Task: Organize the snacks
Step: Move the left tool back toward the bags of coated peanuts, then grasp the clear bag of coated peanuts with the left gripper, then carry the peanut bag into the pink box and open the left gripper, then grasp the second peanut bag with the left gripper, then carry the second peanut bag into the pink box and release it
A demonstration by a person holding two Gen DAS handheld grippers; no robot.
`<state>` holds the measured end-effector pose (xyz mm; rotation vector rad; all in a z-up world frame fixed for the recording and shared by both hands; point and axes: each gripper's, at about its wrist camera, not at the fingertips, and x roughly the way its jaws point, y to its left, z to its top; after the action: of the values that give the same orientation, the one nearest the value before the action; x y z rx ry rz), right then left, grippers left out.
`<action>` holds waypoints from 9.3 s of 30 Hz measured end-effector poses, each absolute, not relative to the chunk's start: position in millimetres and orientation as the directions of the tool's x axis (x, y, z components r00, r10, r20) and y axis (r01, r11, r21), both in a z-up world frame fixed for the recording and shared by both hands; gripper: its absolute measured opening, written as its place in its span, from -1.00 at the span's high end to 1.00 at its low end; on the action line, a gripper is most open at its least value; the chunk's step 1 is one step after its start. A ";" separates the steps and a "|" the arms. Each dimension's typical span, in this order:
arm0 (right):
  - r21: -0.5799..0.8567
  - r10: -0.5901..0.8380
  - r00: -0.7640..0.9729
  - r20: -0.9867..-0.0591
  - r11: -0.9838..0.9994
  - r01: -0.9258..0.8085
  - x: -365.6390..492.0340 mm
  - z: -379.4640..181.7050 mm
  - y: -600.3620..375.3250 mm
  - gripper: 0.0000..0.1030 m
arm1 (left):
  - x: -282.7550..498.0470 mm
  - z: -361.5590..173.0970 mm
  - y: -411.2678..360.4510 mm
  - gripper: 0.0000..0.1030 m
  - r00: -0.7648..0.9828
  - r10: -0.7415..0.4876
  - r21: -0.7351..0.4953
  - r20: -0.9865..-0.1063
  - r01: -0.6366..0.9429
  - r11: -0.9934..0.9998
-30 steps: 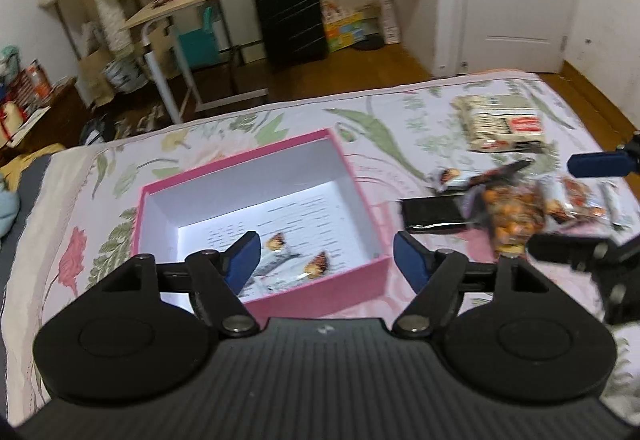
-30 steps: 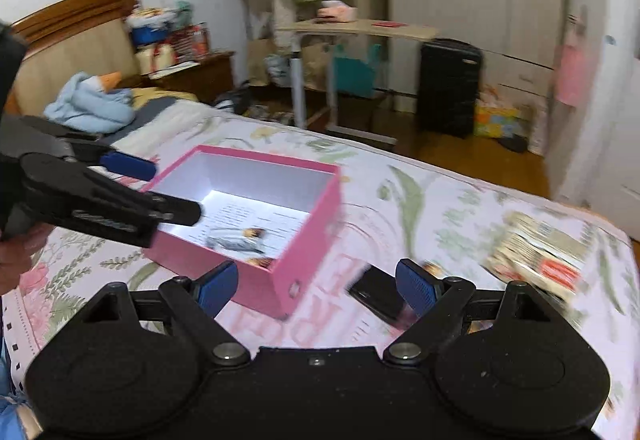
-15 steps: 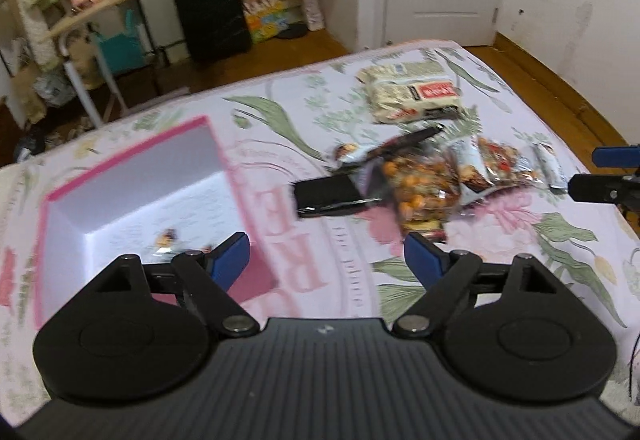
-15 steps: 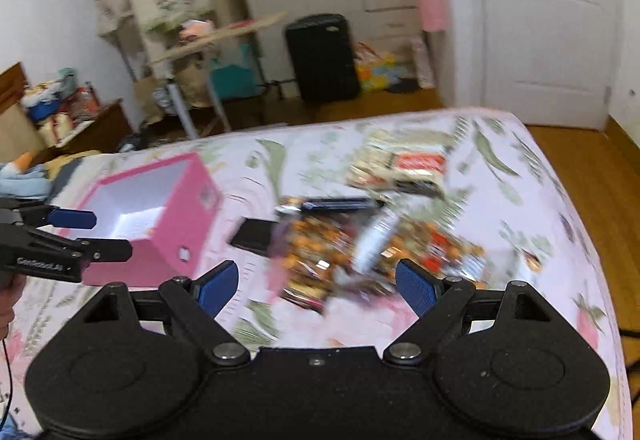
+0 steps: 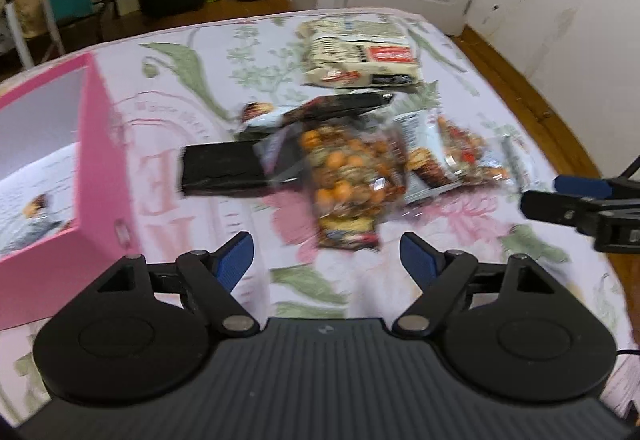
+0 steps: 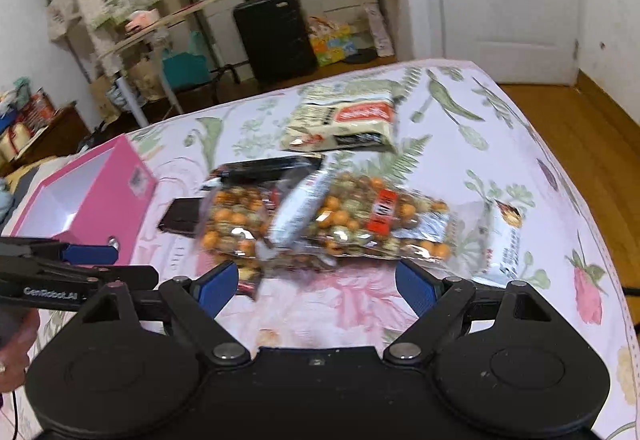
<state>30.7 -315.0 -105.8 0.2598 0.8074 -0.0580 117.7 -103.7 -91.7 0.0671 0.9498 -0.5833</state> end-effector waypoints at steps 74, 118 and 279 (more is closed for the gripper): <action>0.691 0.137 0.729 -0.671 0.471 0.548 58.5 -207.5 -367.9 -0.12 | 154.9 -131.5 -150.4 1.00 0.169 -0.611 -0.581 -0.773 0.195 0.790; 0.405 0.361 0.625 -0.692 0.911 -0.077 78.8 -40.7 -170.4 0.37 | 86.7 -41.8 59.7 0.95 0.323 -0.609 -0.586 -0.724 0.176 0.791; 0.300 0.476 0.406 -0.780 0.855 -0.424 179.8 -23.9 -83.0 -0.19 | 137.5 4.1 135.4 0.18 0.544 -0.387 -0.306 -0.745 0.236 0.922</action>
<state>179.8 -83.0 -23.9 0.0581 1.0032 0.5674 137.5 135.4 4.1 -0.1771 0.9249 -0.3720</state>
